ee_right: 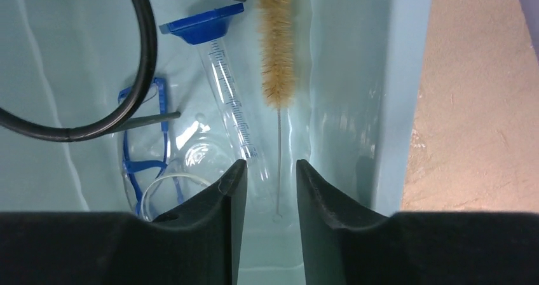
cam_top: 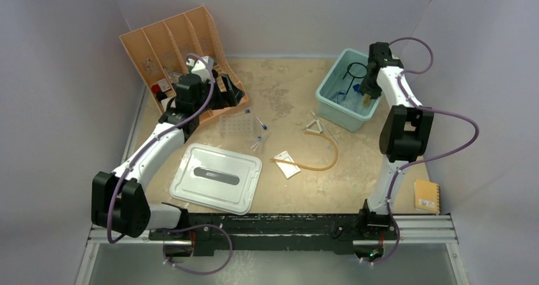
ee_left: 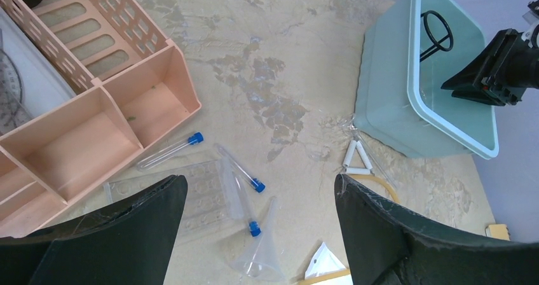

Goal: Organize the chemistry lab equipment

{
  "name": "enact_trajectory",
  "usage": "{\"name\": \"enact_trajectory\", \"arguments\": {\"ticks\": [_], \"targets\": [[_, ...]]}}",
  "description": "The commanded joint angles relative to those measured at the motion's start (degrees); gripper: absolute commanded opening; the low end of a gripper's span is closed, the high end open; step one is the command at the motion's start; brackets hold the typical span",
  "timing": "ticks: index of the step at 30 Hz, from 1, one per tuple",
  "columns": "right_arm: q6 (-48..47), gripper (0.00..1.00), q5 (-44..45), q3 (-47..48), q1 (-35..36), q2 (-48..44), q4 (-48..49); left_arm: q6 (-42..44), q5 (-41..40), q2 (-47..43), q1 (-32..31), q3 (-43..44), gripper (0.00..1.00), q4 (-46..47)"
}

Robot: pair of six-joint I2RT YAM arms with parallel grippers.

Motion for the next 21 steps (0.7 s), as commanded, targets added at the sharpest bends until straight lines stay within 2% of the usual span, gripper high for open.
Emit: {"name": "enact_trajectory", "arguments": {"ticks": [1, 6, 15, 21], "targets": [[-1.3, 0.38, 1.0, 2.0, 0.8, -5.5, 1.8, 1.7, -0.4, -1.6, -0.3, 1.3, 0.86, 1.5], [-7.7, 0.42, -4.2, 0.7, 3.6, -11.0, 5.7, 0.9, -1.1, -1.3, -0.3, 1.4, 0.86, 1.5], [-24.2, 0.44, -13.8, -6.2, 16.8, -21.0, 14.1, -1.6, -8.1, -1.5, -0.3, 0.6, 0.86, -0.2], [-30.5, 0.55, -11.8, -14.9, 25.1, -22.7, 15.6, -1.9, -8.8, -1.4, -0.3, 0.3, 0.86, -0.1]]}}
